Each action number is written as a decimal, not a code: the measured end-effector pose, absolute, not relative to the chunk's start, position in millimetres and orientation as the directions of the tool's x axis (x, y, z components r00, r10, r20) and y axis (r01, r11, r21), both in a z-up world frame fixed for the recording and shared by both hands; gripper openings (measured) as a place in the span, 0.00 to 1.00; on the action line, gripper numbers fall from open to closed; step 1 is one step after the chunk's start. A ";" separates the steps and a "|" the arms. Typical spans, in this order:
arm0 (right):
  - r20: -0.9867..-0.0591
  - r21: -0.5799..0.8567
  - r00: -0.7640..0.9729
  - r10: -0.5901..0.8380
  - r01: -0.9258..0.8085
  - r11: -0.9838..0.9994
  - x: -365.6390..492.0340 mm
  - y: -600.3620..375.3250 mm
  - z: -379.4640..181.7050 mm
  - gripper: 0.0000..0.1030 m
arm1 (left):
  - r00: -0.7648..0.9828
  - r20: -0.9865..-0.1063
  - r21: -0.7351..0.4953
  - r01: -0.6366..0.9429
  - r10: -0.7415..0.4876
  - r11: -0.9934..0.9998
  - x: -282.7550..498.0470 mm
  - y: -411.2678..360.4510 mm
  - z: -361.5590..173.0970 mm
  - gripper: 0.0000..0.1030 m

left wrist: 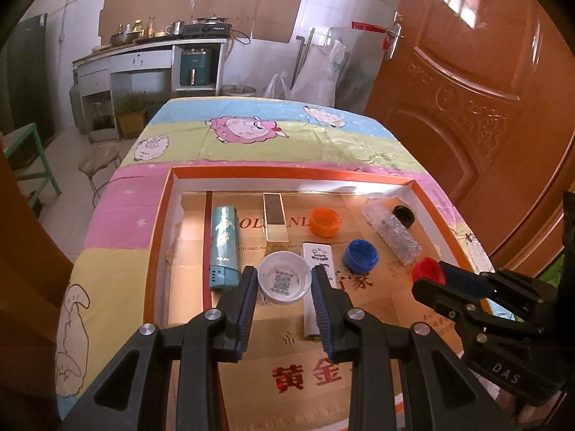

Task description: Organize rigid objects

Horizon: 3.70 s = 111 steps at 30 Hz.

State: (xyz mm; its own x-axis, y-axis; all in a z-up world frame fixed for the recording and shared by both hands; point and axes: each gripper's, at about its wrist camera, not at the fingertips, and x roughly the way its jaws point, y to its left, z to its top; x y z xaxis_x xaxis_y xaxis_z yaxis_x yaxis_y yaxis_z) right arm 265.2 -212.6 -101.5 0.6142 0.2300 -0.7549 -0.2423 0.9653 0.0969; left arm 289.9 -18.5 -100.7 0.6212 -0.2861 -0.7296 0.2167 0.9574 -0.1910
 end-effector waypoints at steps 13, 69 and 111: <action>-0.773 0.107 0.589 0.234 -0.243 0.964 281.8 -210.7 -117.7 0.30 | 0.597 -0.753 -0.189 0.210 -0.278 0.959 304.5 -17.9 -115.1 0.30; -0.791 0.102 0.569 0.225 -0.240 0.965 288.3 -209.9 -130.7 0.38 | 0.594 -0.757 -0.172 0.220 -0.271 0.960 308.2 -21.4 -121.8 0.31; -0.751 0.112 0.616 0.237 -0.234 0.966 247.5 -211.7 -91.2 0.38 | 0.660 -0.705 -0.147 0.222 -0.260 0.964 267.6 -19.4 -82.7 0.47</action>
State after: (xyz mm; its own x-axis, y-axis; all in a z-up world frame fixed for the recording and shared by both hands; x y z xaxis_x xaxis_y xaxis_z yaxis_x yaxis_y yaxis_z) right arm 247.5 -211.7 -91.2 0.6165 0.2368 -0.7509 -0.2341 0.9657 0.1123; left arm 267.6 -19.4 -82.7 0.6604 -0.2597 -0.7046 0.2220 0.9639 -0.1471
